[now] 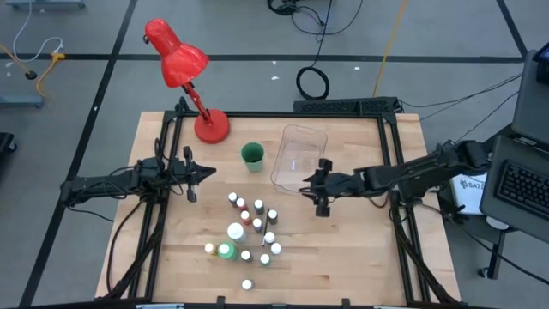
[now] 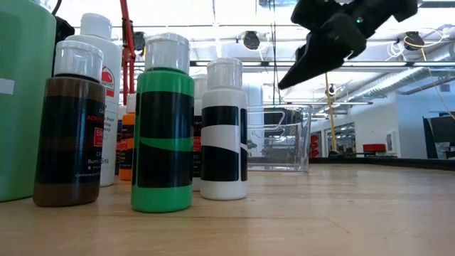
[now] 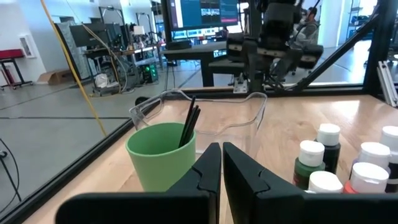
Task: Pick & Place Paint Supplies
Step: Move the transparent bin to the top right of the table
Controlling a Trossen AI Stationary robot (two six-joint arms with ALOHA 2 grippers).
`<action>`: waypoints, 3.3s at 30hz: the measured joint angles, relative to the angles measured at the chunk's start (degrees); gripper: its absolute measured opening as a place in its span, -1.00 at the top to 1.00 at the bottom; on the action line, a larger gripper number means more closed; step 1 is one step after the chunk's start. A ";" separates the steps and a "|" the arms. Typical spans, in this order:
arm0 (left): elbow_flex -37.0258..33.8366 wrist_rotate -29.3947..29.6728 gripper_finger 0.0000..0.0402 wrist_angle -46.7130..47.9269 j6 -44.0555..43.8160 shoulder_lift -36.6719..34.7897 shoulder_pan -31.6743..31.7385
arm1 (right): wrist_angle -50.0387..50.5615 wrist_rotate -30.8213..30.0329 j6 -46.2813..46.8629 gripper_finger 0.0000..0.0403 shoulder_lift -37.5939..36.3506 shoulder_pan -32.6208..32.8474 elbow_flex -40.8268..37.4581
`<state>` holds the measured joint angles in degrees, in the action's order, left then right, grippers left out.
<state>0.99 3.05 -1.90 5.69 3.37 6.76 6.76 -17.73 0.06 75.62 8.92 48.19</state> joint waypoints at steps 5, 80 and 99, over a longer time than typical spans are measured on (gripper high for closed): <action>0.00 -0.02 0.89 0.03 0.02 0.00 0.00 | 2.33 -0.54 -0.67 -0.01 3.93 -0.90 1.64; 0.05 -0.02 0.89 0.20 0.02 -0.02 0.00 | 48.33 11.42 -6.17 0.99 -0.01 -0.32 10.47; 0.04 -0.04 0.89 0.20 0.00 -0.02 0.02 | 50.00 13.82 -5.32 1.00 4.62 -1.85 10.45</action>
<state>1.04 3.01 -1.69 5.69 3.36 6.79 56.77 -3.91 -5.26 80.24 7.07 58.63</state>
